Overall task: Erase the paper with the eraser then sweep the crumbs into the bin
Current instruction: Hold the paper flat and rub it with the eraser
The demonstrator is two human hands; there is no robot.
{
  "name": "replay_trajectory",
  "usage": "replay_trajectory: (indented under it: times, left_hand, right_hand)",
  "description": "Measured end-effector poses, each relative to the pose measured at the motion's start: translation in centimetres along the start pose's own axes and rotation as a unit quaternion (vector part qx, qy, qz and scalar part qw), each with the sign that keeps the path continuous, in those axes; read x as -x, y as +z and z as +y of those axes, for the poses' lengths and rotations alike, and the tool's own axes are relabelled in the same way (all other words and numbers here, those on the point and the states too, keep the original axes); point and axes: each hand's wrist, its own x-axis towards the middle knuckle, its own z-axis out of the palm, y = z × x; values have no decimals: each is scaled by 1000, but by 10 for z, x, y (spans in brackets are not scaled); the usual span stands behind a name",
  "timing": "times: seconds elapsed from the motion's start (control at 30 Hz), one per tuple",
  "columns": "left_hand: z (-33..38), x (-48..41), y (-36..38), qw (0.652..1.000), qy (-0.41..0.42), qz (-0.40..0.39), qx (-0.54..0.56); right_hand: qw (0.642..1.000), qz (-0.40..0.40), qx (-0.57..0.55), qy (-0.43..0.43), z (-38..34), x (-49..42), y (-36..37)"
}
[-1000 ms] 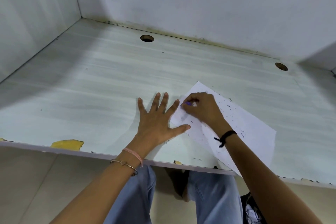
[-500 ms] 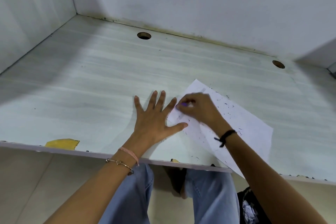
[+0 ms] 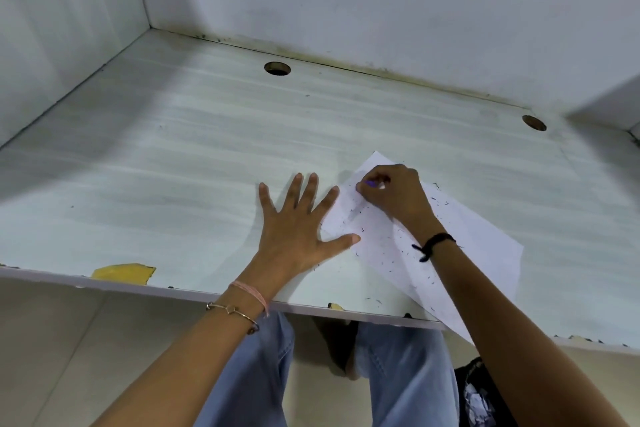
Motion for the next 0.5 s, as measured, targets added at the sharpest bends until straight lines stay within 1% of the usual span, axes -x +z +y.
replay_trajectory:
  times: [0.07, 0.13, 0.17, 0.2, 0.23, 0.3, 0.33, 0.37, 0.5]
  left_hand:
    - [-1, -1, 3, 1000, 0, 7, 5]
    - [-1, -1, 4, 1000, 3, 16, -1]
    - [-1, -1, 4, 1000, 3, 16, -2]
    - [-1, -1, 3, 1000, 1, 10, 2]
    - [0, -1, 2, 1000, 0, 4, 4]
    - [0, 0, 0, 1000, 0, 2, 0]
    - [0, 1, 0, 1000, 0, 2, -1]
    - [0, 0, 0, 1000, 0, 3, 1]
    - [0, -1, 4, 1000, 1, 14, 1]
  right_hand:
    - [997, -61, 15, -47, -12, 19, 8]
    - [988, -125, 2, -88, -20, 39, 15]
    - [987, -127, 3, -102, -20, 40, 16]
    - [989, -105, 11, -101, -16, 33, 14]
    - [994, -71, 19, -81, -10, 23, 9]
    - [1000, -13, 13, -20, 0, 3, -1]
    - [1000, 0, 11, -2, 2, -1, -3]
    - [1000, -8, 13, -3, -1, 1, -1]
    - [987, -134, 12, -93, -26, 39, 17]
